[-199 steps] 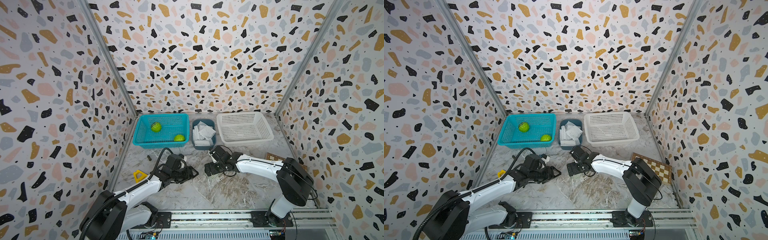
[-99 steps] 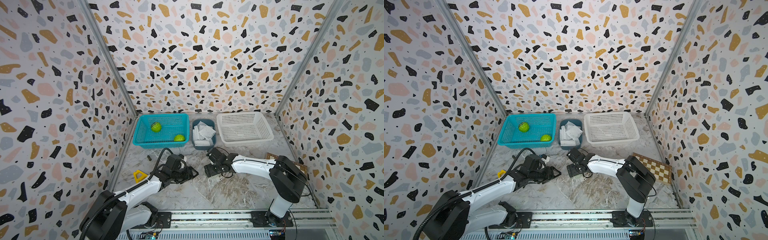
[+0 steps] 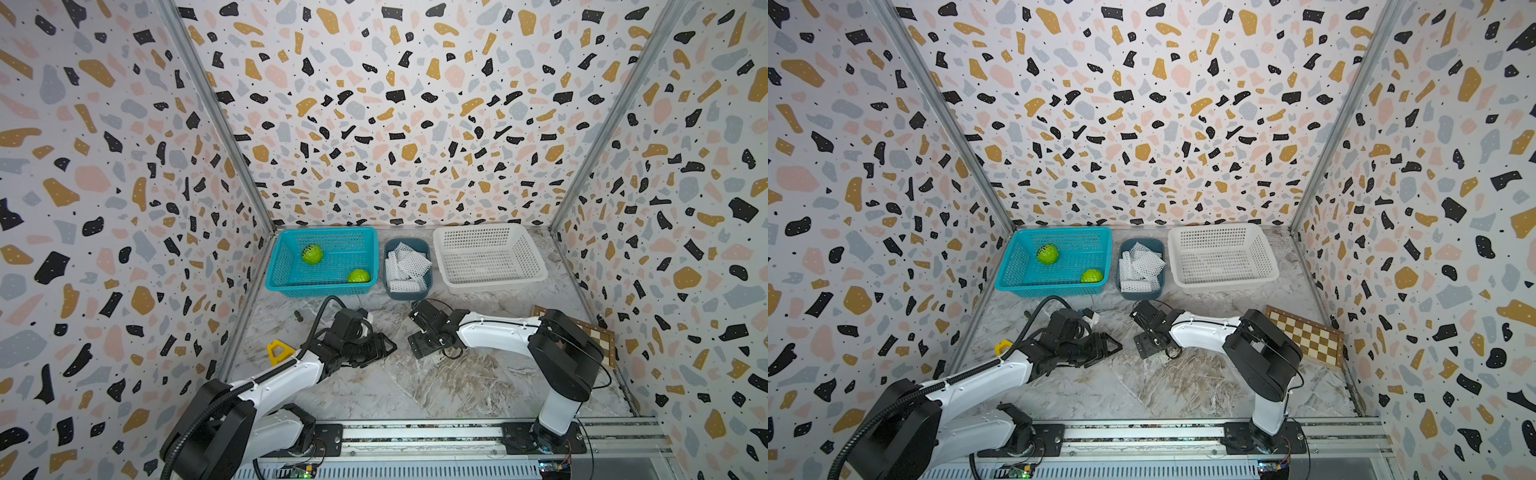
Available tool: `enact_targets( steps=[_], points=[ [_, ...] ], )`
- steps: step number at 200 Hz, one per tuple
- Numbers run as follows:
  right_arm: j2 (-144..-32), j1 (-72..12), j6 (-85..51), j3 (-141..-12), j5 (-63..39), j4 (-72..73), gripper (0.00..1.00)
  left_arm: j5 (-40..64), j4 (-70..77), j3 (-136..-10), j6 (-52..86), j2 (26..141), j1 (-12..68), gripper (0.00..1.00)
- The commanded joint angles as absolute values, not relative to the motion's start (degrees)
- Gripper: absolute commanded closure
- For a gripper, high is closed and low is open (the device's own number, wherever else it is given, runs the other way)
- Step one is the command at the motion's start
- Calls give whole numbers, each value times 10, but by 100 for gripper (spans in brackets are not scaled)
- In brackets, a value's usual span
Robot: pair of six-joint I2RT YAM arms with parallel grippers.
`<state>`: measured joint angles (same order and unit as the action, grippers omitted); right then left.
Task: Sleeve custard apples in foam nets
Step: Put on the foam net on the custard apple.
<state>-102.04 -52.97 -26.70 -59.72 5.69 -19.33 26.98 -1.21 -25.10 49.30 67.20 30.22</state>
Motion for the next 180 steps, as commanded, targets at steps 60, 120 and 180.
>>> enact_targets(
  steps=[60, 120, 180],
  points=[
    [-962, -523, -250, -620, 53, -239, 1, 270, -2, -247, 497, 670, 300, 37],
    [-928, -528, -262, -618, 45, -256, 1, 272, -3, -249, 497, 672, 300, 37],
    [-907, -529, -275, -599, 27, -249, 4, 274, 0, -252, 497, 677, 300, 37]
  ],
)
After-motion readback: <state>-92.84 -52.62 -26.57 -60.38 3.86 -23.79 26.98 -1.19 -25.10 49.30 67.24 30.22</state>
